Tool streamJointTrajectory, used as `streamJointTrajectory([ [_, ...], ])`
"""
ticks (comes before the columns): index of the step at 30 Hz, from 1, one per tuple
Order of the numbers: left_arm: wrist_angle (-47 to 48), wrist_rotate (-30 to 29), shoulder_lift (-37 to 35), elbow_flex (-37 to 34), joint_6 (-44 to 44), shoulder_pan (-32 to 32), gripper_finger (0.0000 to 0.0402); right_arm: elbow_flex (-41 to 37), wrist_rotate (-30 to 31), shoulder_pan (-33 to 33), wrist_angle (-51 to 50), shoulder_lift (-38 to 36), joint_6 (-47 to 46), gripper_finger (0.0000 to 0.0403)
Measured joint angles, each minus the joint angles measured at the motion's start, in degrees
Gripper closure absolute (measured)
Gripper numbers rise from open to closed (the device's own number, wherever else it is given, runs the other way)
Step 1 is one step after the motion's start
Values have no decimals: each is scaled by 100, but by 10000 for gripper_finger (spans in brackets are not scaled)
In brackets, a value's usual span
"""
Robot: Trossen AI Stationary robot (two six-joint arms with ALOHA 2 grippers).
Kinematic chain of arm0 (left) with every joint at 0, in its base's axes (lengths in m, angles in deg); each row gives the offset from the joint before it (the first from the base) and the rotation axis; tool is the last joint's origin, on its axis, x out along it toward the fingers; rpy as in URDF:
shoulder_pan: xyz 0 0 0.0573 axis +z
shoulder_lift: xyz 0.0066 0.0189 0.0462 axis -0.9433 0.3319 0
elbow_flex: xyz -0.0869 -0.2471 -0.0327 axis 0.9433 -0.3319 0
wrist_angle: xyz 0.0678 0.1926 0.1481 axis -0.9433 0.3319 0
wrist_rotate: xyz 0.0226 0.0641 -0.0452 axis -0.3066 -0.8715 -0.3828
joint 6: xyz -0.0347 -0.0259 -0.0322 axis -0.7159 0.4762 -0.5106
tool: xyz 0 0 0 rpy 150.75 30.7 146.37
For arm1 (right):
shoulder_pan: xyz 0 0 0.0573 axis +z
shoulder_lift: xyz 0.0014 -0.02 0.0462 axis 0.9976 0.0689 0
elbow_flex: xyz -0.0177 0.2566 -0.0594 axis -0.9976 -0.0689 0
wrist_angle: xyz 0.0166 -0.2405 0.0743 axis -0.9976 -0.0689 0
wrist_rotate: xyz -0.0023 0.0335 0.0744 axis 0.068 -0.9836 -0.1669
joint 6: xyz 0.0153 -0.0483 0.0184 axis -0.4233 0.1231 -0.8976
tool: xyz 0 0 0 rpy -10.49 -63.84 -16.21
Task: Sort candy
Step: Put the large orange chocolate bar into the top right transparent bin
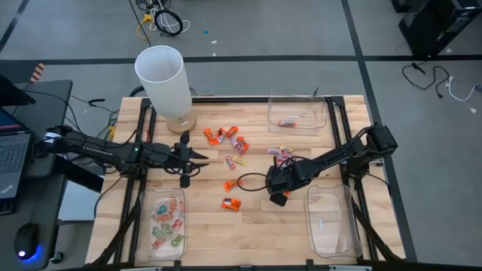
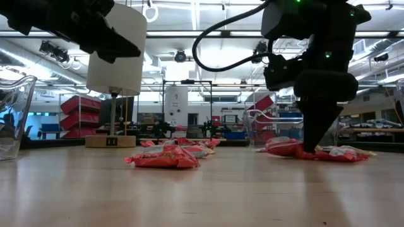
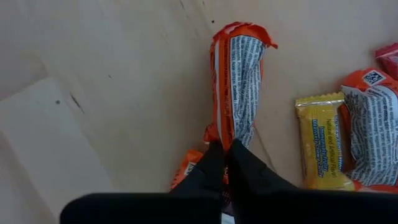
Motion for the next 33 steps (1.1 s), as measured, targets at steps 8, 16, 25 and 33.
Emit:
streamJointTrajectory([
  [8, -1152, 1397, 0, -2, 867, -2, 300, -4, -1016, -121, 1275, -702, 212, 402],
  [16, -1691, 1893, 266, -2, 1675, -264, 300, -2, -2940, -364, 4084, -964, 773, 403],
  [25, -3073, 1904, 1155, -2, 1647, -448, 299, 2, -3605, -647, 4982, -957, 845, 403],
  [33, -4071, 1945, 1872, 122, 1632, -448, 299, -2, -3730, -668, 5064, -957, 832, 403],
])
